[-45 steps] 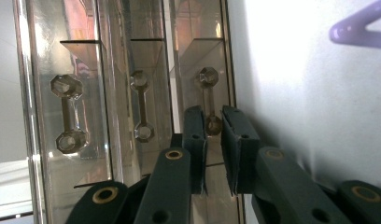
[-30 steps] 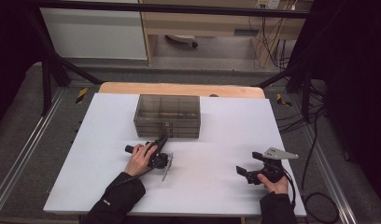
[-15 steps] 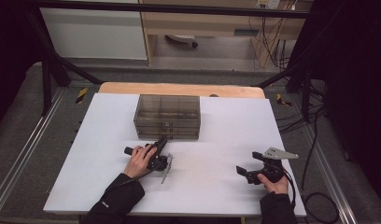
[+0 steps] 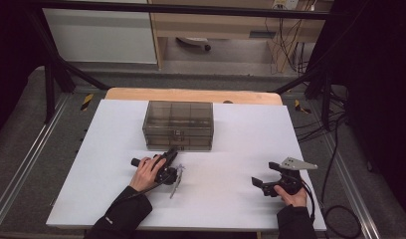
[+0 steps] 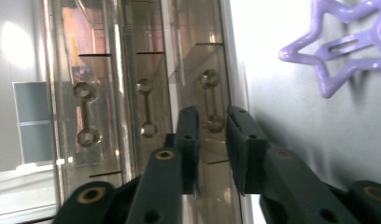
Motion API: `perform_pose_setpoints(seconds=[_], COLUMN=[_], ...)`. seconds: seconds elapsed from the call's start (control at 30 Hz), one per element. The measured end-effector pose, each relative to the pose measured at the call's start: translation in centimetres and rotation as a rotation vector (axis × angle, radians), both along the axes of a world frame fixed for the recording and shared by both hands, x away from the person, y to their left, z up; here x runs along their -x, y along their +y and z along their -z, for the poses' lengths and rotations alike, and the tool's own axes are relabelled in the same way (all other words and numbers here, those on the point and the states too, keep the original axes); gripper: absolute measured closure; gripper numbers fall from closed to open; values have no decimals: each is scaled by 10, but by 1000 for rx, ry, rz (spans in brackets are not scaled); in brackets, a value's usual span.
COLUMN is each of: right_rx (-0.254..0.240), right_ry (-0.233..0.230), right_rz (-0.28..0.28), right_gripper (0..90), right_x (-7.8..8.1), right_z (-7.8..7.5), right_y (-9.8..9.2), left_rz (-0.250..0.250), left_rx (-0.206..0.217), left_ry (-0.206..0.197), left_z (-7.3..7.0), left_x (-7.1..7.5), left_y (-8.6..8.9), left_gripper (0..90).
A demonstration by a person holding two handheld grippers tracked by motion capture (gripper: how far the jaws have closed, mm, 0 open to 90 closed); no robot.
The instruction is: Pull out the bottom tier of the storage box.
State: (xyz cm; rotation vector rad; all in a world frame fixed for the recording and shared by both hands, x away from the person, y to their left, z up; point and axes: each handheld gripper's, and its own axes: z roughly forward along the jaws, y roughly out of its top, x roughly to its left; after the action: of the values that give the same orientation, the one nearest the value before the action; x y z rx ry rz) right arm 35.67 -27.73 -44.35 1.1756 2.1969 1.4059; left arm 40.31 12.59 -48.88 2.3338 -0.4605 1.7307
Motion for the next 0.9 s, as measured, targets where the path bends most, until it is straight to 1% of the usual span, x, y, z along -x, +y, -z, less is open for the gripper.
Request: perform_pose_setpoints(seconds=[0.1,0.13,0.17,0.2,0.27,0.3,0.33,0.47,0.57,0.63,0.7,0.77,0.8,0.9], right_rx=[0,-1,-1,-1,-2,-1,0,0,-2,-2,-1,-1,-1,-1], right_ry=[2,3,3,1,4,3,2,-2,4,3,3,5,5,3], right_rz=[0,1,1,-1,1,1,0,0,0,0,0,0,-1,0], right_gripper=[13,13,13,13,13,13,13,13,14,14,13,13,13,14], right_x=[0,0,0,0,0,0,0,0,0,0,0,0,0,0], right_z=[0,0,0,0,0,0,0,0,0,0,0,0,0,0], right_y=[0,0,0,0,0,0,0,-1,0,0,0,0,0,0], left_rz=[-12,-17,-17,-21,-32,-35,-30,-44,-55,-65,-69,-70,-67,-74], left_rx=[19,29,29,28,25,26,43,43,34,36,36,30,43,51], left_ry=[14,31,31,47,71,76,84,108,108,109,114,111,115,128], left_z=[-4,-5,-5,-5,-5,-5,-5,-6,-6,-6,-8,-9,-9,-10], left_x=[-2,-4,-4,-6,-9,-9,-10,-13,-13,-14,-15,-15,-15,-15], left_y=[2,3,3,4,4,5,5,6,6,7,8,8,7,7], left_gripper=[651,603,590,590,551,560,559,578,601,614,634,653,656,674])
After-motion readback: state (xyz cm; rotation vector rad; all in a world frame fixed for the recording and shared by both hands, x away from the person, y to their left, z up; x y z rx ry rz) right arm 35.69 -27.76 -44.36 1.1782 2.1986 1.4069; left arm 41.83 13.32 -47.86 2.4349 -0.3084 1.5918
